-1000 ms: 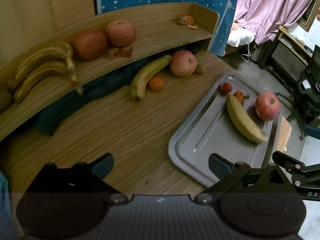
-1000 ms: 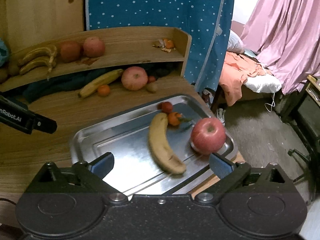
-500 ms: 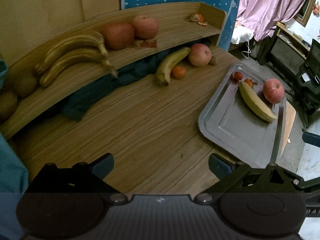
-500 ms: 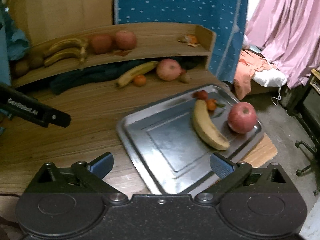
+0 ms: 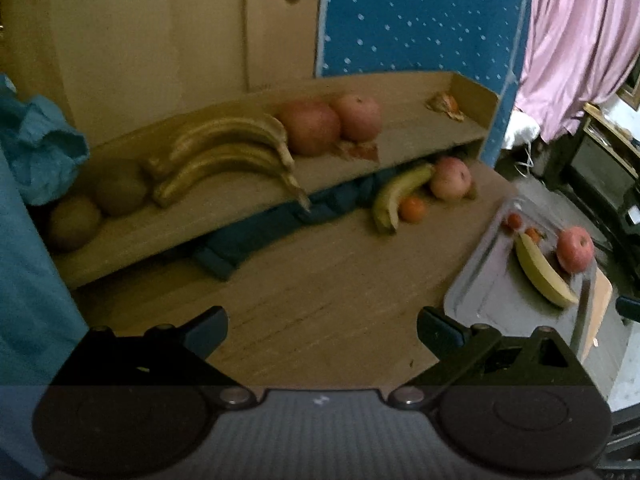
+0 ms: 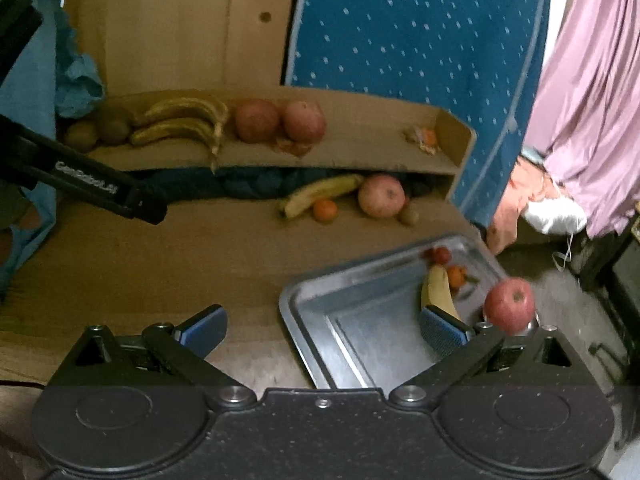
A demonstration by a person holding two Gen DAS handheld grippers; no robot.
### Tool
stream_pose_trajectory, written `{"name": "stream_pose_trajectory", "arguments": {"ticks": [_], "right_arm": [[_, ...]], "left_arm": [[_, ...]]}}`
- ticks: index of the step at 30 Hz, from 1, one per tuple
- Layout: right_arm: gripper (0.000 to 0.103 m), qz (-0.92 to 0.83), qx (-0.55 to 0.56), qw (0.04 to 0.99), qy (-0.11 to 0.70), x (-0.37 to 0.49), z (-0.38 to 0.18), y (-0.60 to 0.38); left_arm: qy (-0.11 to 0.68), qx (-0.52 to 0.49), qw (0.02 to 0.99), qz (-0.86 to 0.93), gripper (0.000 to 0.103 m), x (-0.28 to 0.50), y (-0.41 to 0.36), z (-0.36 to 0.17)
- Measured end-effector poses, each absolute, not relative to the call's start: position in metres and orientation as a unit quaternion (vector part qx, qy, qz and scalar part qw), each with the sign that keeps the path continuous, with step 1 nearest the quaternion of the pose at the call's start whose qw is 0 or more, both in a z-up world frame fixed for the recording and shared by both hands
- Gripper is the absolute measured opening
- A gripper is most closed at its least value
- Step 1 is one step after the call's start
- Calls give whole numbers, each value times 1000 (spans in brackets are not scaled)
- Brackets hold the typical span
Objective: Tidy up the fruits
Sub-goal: 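Withdraw both open tools from the tray back toward the fruit shelf, then grasp a yellow banana with left tool while right tool grasps a small brown kiwi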
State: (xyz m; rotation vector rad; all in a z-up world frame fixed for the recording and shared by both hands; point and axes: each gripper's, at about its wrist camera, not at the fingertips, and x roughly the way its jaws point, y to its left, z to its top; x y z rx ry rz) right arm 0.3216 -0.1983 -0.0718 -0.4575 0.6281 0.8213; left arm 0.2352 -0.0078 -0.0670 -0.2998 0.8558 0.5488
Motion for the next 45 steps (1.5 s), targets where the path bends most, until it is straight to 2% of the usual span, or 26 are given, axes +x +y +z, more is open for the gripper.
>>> {"name": "stream_pose_trajectory", "arguments": {"ticks": [12, 27, 45], "right_arm": [[102, 429, -213, 842, 249, 355, -77, -182], [102, 441, -260, 800, 312, 428, -117, -170], [102, 483, -275, 764, 327, 539, -150, -140]], "left_arm": [[420, -165, 848, 277, 103, 263, 4, -81], [453, -194, 819, 294, 103, 332, 16, -111], [482, -172, 807, 294, 103, 442, 31, -146]]}}
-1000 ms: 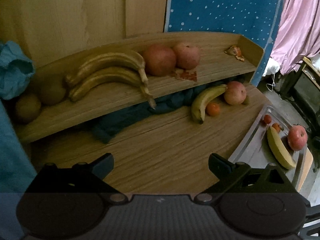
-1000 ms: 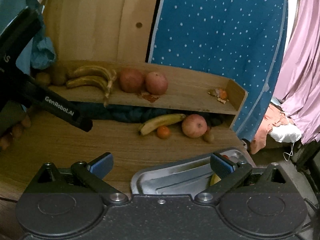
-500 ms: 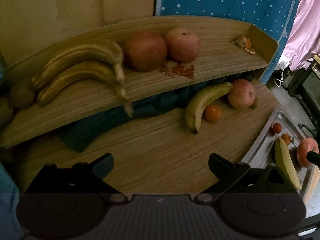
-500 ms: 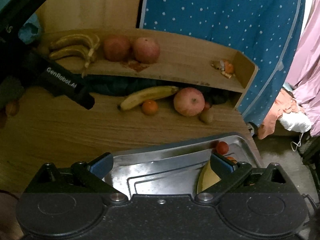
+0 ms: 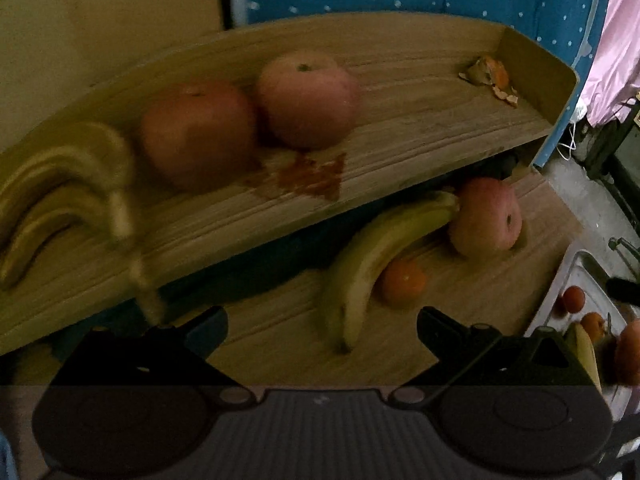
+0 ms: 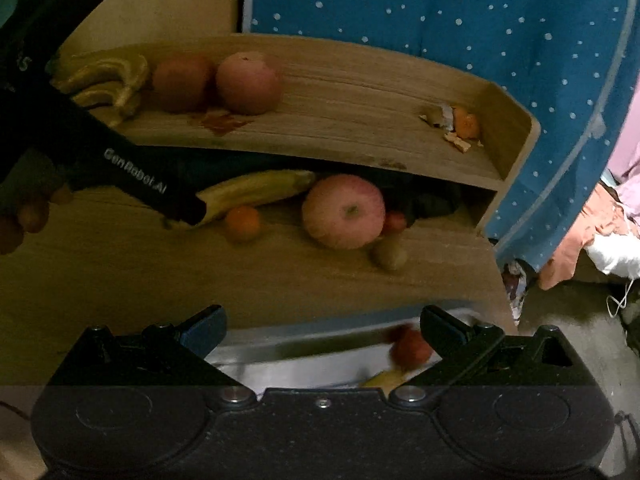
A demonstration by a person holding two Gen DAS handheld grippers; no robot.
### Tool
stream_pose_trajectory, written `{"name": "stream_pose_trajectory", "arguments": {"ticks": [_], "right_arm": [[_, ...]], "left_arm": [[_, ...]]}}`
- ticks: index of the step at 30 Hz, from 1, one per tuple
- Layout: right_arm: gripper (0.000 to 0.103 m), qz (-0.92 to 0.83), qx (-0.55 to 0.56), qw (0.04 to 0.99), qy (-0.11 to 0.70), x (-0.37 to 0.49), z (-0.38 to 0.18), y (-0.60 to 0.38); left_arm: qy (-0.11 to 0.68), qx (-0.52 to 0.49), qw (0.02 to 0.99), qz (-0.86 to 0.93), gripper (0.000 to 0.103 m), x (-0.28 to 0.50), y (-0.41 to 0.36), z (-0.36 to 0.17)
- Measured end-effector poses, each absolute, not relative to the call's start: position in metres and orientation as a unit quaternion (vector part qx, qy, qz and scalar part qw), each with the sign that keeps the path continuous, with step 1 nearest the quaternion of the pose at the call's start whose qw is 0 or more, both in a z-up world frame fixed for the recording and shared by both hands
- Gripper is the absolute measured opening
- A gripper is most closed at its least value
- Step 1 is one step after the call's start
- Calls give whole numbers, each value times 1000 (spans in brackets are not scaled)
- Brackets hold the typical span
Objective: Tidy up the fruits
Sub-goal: 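Grasp a yellow banana with left tool while right tool grasps a small brown kiwi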
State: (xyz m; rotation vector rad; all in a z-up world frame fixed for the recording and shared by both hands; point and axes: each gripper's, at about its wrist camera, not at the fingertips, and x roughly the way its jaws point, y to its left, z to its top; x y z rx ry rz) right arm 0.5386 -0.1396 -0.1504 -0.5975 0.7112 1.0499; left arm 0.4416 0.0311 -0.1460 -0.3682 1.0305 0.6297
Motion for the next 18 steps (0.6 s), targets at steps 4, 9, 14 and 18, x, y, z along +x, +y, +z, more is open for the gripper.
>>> {"name": "stream_pose_trajectory", "arguments": {"ticks": [4, 9, 14, 18], "right_arm": [[102, 497, -281, 755, 322, 564, -152, -129], [97, 508, -301, 737, 330, 593, -159, -114], [77, 523, -323, 715, 333, 612, -171, -105], [66, 533, -329, 704, 335, 622, -176, -100]], "left_arm": [[487, -176, 805, 290, 103, 458, 36, -154], [495, -179, 804, 278, 103, 472, 40, -162], [495, -182, 805, 272, 103, 486, 40, -165], [487, -196, 806, 274, 99, 492, 42, -165]]}}
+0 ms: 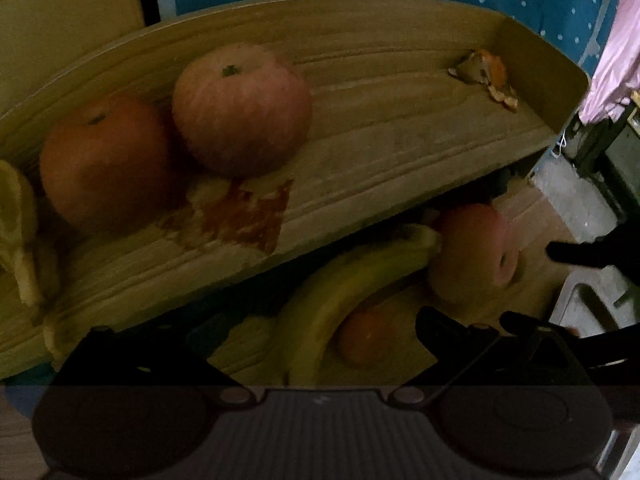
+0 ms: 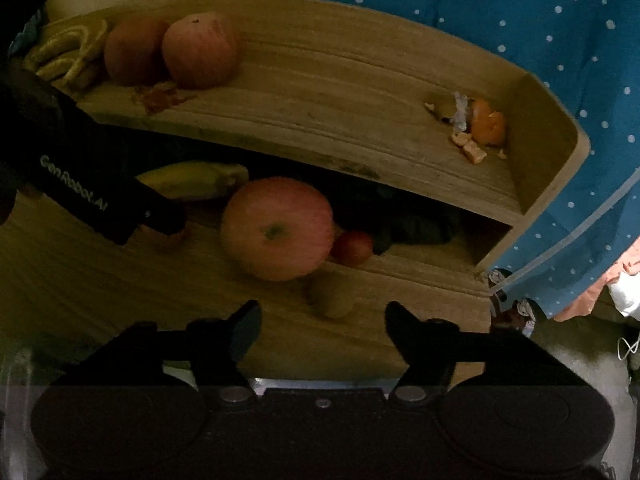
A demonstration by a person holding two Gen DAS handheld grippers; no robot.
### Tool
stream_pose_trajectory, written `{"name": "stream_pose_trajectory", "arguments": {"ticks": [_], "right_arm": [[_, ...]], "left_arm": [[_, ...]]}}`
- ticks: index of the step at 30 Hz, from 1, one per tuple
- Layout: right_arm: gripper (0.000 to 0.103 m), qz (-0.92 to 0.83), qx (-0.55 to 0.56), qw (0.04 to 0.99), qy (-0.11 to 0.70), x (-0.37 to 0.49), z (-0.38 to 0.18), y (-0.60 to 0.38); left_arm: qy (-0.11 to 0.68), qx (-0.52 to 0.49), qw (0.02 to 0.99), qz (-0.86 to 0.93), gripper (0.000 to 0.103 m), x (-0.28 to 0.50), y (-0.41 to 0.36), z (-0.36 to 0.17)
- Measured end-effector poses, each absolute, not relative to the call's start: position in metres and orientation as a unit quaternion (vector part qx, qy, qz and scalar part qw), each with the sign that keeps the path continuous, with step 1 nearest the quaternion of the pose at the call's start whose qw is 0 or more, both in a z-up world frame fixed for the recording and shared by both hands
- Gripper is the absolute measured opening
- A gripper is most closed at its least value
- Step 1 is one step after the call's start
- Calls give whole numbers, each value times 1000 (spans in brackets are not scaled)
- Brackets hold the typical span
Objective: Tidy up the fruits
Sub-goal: 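Grasp a yellow banana with left tool while right tool grasps a small brown kiwi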
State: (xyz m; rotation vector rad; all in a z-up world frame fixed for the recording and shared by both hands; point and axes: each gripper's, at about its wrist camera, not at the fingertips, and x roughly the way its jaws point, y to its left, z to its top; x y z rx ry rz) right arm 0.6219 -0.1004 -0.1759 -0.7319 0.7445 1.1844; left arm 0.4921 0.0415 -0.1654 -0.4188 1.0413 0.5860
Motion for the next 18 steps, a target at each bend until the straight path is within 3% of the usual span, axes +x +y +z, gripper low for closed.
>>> {"name": "stream_pose_trajectory", "arguments": {"ticks": [4, 12, 18], "right_arm": [[54, 541, -329, 697, 338, 627, -180, -96], [45, 548, -325, 687, 349, 632, -187, -89], [29, 548, -309, 693, 353, 635, -188, -89]], "left_arm": [[485, -210, 803, 276, 92, 495, 45, -168], [495, -215, 797, 271, 80, 500, 54, -173], [500, -216, 796, 266, 69, 507, 55, -176]]}}
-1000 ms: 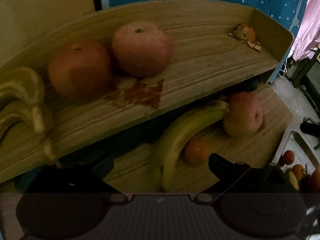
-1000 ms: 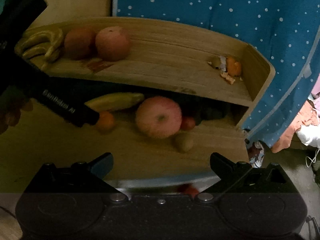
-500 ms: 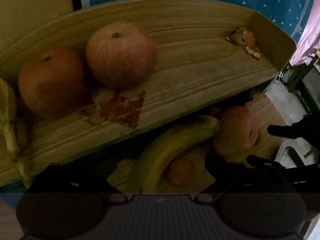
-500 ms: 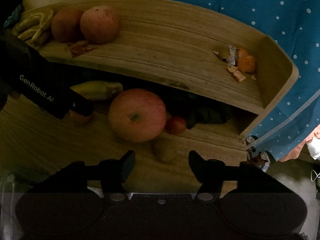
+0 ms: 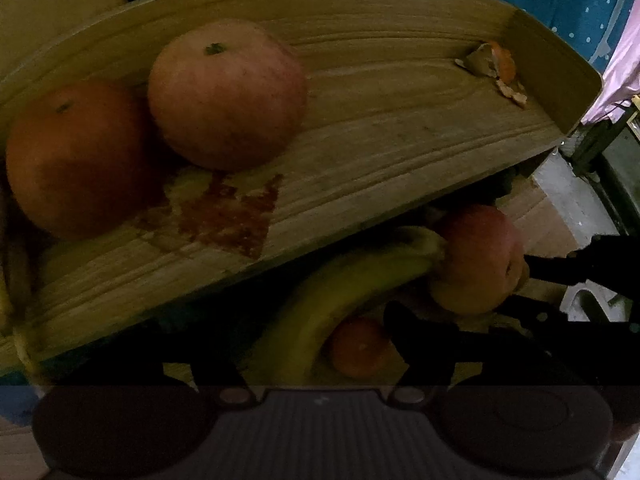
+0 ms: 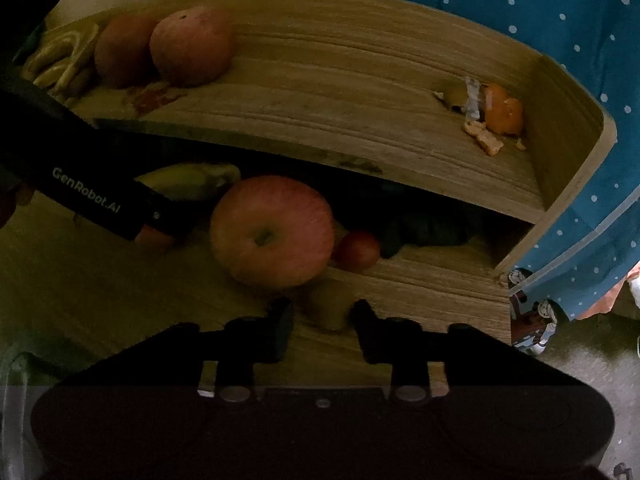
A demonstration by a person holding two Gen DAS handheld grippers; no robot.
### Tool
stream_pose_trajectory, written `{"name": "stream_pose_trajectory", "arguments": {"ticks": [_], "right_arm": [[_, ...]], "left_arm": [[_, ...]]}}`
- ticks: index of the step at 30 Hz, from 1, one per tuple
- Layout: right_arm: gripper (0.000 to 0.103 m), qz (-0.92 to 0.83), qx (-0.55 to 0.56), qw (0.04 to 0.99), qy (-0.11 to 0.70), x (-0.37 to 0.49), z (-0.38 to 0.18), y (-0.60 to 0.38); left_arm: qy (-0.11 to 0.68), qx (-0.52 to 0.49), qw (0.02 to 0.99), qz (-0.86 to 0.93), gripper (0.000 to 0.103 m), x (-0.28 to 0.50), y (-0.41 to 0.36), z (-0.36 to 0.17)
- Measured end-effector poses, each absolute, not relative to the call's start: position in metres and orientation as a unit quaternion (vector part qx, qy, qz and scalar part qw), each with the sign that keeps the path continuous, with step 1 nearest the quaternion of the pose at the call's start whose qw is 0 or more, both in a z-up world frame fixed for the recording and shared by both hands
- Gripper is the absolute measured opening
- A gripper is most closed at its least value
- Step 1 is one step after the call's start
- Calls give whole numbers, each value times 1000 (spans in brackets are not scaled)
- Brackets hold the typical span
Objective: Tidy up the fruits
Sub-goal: 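Grasp a yellow banana with left tool while right tool grasps a small brown kiwi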
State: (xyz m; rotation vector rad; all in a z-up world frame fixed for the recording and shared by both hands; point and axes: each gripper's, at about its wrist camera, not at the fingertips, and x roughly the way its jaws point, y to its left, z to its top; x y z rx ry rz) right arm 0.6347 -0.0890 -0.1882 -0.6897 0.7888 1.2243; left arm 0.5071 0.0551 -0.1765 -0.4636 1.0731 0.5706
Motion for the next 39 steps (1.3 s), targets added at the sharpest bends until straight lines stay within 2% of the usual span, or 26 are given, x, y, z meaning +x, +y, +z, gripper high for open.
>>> {"name": "stream_pose_trajectory", "arguments": {"ticks": [16, 24, 29, 39], "right_arm": [[29, 571, -292, 669, 375, 604, -182, -100], [29, 572, -291, 669, 375, 600, -181, -102], [29, 567, -288, 674, 376, 598, -181, -104], [29, 546, -278, 689, 387, 593, -181, -98]], "left_arm": [[483, -265, 798, 244, 62, 489, 44, -167], [485, -266, 799, 238, 68, 492, 49, -171], [485, -261, 797, 248, 67, 506, 56, -177], [503, -233, 789, 266, 47, 515, 50, -182]]}}
